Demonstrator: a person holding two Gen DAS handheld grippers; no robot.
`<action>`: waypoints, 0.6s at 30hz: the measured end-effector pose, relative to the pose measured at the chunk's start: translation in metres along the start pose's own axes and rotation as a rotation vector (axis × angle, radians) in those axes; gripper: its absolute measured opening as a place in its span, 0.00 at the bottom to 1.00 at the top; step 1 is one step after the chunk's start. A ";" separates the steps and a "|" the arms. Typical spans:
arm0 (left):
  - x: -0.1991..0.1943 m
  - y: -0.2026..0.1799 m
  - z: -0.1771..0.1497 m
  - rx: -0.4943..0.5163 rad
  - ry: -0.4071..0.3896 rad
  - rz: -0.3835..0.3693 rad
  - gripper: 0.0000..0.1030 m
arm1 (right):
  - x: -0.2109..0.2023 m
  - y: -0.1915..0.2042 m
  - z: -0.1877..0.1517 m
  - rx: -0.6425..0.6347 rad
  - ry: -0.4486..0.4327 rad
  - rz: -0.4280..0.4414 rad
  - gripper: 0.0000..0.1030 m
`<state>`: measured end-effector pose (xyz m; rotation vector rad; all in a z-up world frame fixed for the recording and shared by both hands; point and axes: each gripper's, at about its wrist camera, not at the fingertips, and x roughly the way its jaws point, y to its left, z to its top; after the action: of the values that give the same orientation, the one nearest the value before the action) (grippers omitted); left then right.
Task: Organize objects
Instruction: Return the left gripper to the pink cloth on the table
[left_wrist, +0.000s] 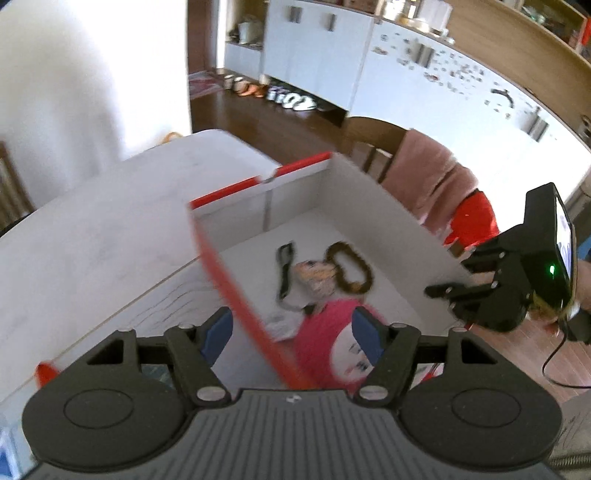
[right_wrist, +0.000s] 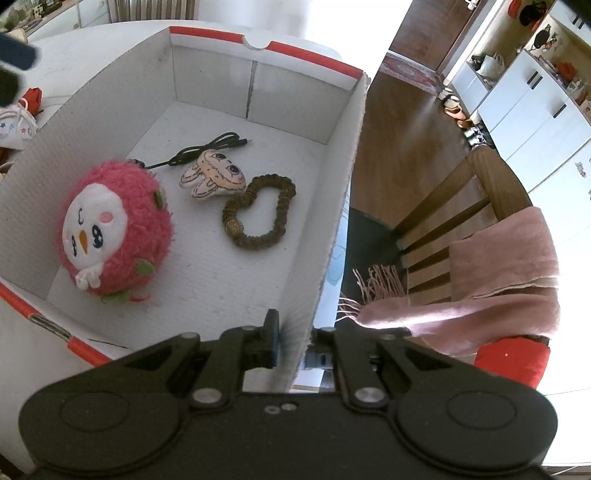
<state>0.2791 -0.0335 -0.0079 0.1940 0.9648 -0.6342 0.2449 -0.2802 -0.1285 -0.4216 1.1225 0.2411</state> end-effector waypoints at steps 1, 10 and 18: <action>-0.008 0.007 -0.006 -0.012 -0.003 0.016 0.69 | 0.000 0.000 0.000 0.000 0.000 -0.001 0.09; -0.034 0.043 -0.062 -0.114 0.014 0.104 0.80 | 0.001 0.000 0.000 -0.001 0.003 -0.008 0.10; -0.024 0.059 -0.114 -0.219 0.037 0.193 0.99 | 0.001 0.002 0.001 0.000 0.009 -0.023 0.10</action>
<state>0.2238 0.0724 -0.0606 0.1032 1.0295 -0.3462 0.2455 -0.2780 -0.1293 -0.4362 1.1256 0.2193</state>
